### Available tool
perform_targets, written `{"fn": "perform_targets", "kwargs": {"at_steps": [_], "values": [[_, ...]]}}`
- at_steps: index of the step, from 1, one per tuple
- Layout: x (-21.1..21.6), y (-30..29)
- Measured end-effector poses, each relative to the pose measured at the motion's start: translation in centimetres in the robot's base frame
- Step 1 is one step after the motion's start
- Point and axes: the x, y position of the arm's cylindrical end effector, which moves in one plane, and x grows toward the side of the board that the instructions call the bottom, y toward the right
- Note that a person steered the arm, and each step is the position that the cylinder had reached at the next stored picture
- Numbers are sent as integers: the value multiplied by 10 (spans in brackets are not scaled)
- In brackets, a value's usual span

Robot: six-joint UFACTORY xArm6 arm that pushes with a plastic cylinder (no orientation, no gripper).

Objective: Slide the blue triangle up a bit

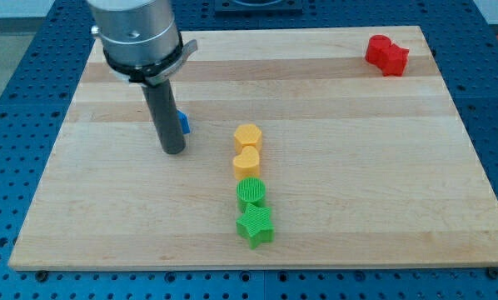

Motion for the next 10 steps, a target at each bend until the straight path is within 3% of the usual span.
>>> {"fn": "perform_targets", "kwargs": {"at_steps": [1,3,8,10], "values": [[15,-20],[-25,-14],[-57,-3],[-69,-25]]}}
